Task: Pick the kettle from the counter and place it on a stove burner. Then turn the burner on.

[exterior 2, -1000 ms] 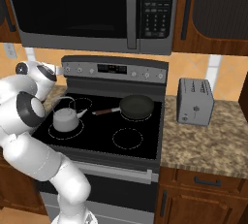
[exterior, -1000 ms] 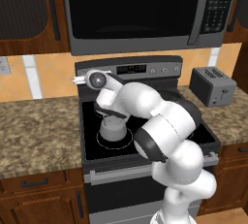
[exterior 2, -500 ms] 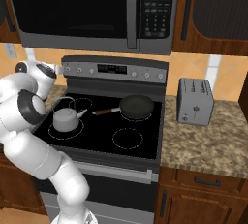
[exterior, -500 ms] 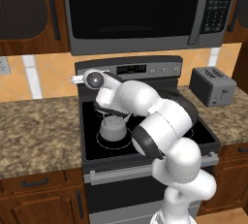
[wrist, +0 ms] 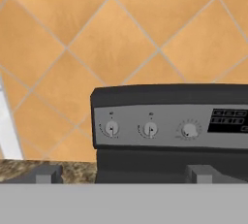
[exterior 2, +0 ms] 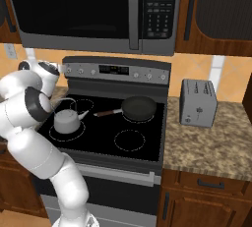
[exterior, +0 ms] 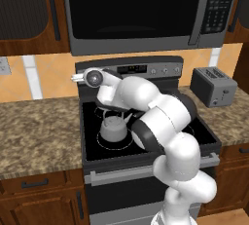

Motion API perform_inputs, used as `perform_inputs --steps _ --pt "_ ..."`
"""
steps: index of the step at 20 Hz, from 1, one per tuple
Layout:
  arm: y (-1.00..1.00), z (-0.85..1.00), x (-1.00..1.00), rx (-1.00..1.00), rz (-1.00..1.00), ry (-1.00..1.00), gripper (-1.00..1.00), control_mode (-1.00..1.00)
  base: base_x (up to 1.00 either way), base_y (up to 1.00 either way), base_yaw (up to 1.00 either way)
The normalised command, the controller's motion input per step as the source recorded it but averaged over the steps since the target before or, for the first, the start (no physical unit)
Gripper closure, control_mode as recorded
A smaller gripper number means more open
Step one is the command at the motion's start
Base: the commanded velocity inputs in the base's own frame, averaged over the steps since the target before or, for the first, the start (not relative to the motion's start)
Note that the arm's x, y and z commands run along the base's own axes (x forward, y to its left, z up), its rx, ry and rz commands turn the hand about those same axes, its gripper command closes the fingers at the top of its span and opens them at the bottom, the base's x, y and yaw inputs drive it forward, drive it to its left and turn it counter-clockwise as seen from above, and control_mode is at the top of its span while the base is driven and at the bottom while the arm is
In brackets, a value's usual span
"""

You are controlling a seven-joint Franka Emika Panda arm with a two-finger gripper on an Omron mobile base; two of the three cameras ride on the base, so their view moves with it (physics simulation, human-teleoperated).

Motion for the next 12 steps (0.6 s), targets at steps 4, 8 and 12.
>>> perform_inputs --steps 4,8,12 --pt "0.0 0.0 0.0 0.0 0.0 0.0 -1.0 -1.0 0.0 0.0 0.0" --pt "0.0 0.0 0.1 0.0 0.0 -0.01 -1.0 -1.0 0.0 0.0 0.0" --pt "0.0 -0.03 0.01 0.0 0.0 0.0 -1.0 -1.0 0.0 0.0 0.0"
